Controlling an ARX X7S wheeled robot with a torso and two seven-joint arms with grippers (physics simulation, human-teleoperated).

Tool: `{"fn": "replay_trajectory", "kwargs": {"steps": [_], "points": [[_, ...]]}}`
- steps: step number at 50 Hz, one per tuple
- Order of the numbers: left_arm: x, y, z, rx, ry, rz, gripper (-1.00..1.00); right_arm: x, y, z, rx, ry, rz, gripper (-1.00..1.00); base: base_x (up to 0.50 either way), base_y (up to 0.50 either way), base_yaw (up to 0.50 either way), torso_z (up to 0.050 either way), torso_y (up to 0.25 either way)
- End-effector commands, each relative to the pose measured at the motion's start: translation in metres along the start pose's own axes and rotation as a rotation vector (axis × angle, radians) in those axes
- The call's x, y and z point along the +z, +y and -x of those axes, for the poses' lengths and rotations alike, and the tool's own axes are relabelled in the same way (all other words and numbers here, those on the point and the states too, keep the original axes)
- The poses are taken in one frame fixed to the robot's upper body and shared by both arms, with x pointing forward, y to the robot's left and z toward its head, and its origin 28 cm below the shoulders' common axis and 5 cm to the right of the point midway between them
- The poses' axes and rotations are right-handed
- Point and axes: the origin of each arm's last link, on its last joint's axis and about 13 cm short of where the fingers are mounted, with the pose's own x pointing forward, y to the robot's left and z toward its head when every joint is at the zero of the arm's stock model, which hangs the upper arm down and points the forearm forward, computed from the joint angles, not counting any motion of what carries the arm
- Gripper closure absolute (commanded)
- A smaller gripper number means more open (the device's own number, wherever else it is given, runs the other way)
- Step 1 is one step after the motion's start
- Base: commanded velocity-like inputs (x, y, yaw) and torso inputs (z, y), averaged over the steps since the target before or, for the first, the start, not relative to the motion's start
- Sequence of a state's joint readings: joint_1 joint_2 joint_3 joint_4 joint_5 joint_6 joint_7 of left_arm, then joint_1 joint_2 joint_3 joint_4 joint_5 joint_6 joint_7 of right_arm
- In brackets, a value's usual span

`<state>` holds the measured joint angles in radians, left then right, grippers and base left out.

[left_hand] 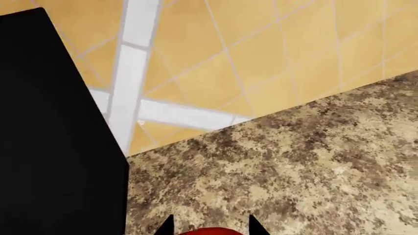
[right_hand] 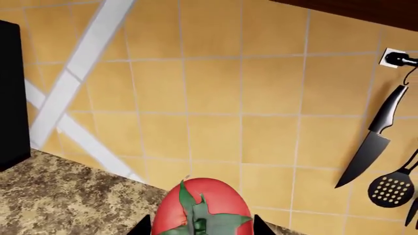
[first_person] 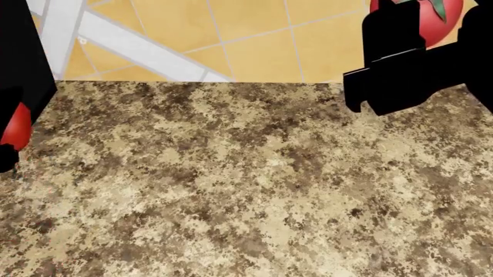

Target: Place the avocado, onion, tomato and bell pepper on the cutting board.

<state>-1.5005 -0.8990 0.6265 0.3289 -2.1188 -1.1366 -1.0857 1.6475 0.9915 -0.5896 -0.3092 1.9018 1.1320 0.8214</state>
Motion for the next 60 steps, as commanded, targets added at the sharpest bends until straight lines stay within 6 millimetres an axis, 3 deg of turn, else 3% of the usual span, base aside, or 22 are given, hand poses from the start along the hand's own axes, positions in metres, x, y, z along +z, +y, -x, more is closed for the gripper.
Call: {"fn": "replay_trajectory", "kwargs": {"steps": [1,15,46,60], "points": [[0.023,-0.007,0.007,0.004,-0.167,-0.015,1.0,0.001,0.001,0.002,-0.009,-0.027,0.015,1.0,0.0,0.0,0.0,0.0,0.0],[0.034,-0.005,0.013,0.014,-0.251,-0.013,1.0,0.0,0.001,0.002,-0.015,-0.013,0.013,1.0,-0.07,0.0,0.0,0.0,0.0],[0.037,-0.006,0.016,0.015,-0.261,-0.029,1.0,-0.003,0.001,0.003,-0.009,-0.023,-0.004,1.0,-0.35,0.0,0.0,0.0,0.0],[0.039,-0.005,0.015,0.011,-0.267,-0.032,1.0,-0.001,0.001,0.002,-0.022,-0.03,0.011,1.0,0.0,-0.06,0.0,0.0,0.0]]}}
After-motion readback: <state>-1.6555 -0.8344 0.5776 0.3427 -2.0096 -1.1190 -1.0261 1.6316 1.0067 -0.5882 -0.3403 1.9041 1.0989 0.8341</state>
